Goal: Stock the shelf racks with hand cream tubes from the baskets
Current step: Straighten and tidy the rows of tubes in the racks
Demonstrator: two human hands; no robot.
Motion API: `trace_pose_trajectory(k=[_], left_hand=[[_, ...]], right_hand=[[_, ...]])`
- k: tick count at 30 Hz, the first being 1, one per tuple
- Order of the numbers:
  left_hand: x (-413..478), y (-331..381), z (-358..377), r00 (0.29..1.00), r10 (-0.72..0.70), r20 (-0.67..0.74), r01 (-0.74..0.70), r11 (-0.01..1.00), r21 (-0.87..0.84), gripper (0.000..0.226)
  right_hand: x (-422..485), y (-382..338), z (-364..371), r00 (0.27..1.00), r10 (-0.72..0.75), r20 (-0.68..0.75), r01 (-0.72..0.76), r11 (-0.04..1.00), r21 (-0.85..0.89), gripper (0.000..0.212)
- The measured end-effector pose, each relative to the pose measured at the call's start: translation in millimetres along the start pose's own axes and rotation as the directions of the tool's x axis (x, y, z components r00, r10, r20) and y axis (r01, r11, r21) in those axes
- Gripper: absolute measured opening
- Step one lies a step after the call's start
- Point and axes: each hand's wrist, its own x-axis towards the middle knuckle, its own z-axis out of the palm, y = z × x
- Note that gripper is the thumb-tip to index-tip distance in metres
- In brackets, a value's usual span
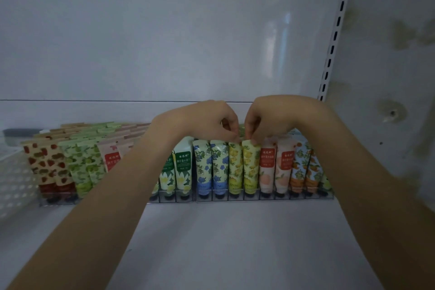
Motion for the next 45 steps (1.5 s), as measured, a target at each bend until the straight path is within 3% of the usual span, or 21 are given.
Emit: trace_pose_trajectory(k=[3,6,8,17,27,32,39,45], left_hand=[[-2.0,-2.1,-2.4,1.0,0.012,-0.024,-0.012,1.0,-0.027,0.005],[-3.0,-8.6,-6.8,0.993,0.006,-0.116,-0.006,1.0,-0.003,0.01],[-1.7,-12.1,-6.2,0.986,0.003,-0.166,0.003,0.999,0.032,0.013],[6.0,-16.8,7.9,0.99,0.024,-0.138,-0.015,0.998,0.061,0.019],[9.0,-13.5,11.4,0.993,0.038,-0.113,-0.035,0.999,0.029,0.019],[9.9,-15.5,11.2,0.992,0.032,-0.126,-0.028,0.999,0.034,0.02],[10.7,-26.1,9.1,0.978,-0.049,-0.203,0.069,0.993,0.092,0.023],[15.9,-27.0,14.7,0.986,-0.073,-0.15,0.09,0.99,0.109,0.025]], right_hand=[[-5.0,8.0,-4.8,0.997,-0.004,-0.076,0.01,0.997,0.076,0.012],[-7.5,23.2,-11.5,0.953,0.023,-0.301,0.034,0.983,0.18,0.012],[-4.4,28.3,-10.3,0.927,0.043,-0.373,0.038,0.977,0.208,0.014],[17.1,23.9,10.1,0.988,0.022,-0.15,0.009,0.978,0.208,0.015],[18.2,27.0,10.0,0.99,-0.018,-0.141,0.045,0.98,0.195,0.019],[21.8,36.7,9.1,0.935,0.058,-0.35,0.035,0.966,0.256,0.011],[31.7,37.1,19.6,0.961,0.087,-0.263,-0.01,0.96,0.28,0.008],[34.3,37.9,20.6,0.969,0.024,-0.244,0.03,0.977,0.212,0.012]])
